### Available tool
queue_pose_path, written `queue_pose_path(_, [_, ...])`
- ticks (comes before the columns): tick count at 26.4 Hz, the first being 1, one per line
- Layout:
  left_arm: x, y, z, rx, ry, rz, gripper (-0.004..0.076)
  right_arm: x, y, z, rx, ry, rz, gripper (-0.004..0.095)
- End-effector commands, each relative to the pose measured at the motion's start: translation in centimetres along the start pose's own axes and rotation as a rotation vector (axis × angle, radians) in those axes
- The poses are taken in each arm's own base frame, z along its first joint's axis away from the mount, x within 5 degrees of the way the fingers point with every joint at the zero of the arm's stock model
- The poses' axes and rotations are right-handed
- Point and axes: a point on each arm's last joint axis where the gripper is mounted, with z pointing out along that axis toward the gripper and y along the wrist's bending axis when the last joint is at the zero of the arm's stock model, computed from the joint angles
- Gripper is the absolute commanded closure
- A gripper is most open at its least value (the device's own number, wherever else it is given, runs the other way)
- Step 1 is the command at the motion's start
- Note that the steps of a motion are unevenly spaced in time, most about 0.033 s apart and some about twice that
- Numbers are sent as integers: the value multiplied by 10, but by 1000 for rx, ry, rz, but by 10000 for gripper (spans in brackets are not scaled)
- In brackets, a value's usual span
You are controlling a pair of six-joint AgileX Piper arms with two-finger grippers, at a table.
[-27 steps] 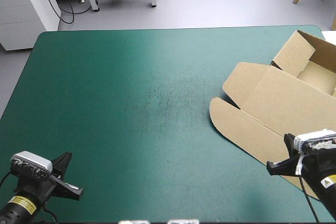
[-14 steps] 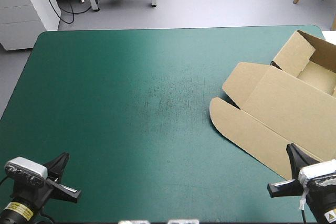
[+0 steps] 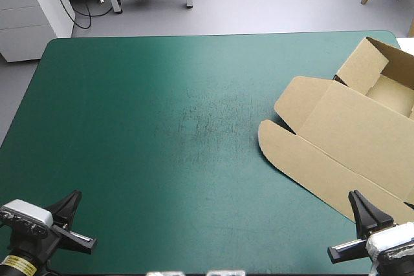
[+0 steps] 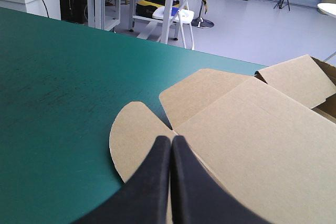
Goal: Fold the box
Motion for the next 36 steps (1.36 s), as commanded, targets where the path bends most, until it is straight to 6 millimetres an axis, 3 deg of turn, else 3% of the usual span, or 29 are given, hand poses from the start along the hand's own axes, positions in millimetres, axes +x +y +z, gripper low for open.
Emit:
queue_pose_path(1, [-11,0,-4,7,-75,-1,734,-12,-2,-8,34,-115,18,927])
queue_pose_path(12, [-4,3,-15,-6,-50,-14,734,-12,-2,-8,33,-115,23,927])
queue_pose_path(36, [-4,3,-16,-6,-51,-11,734,-12,-2,-7,37,-118,20,927])
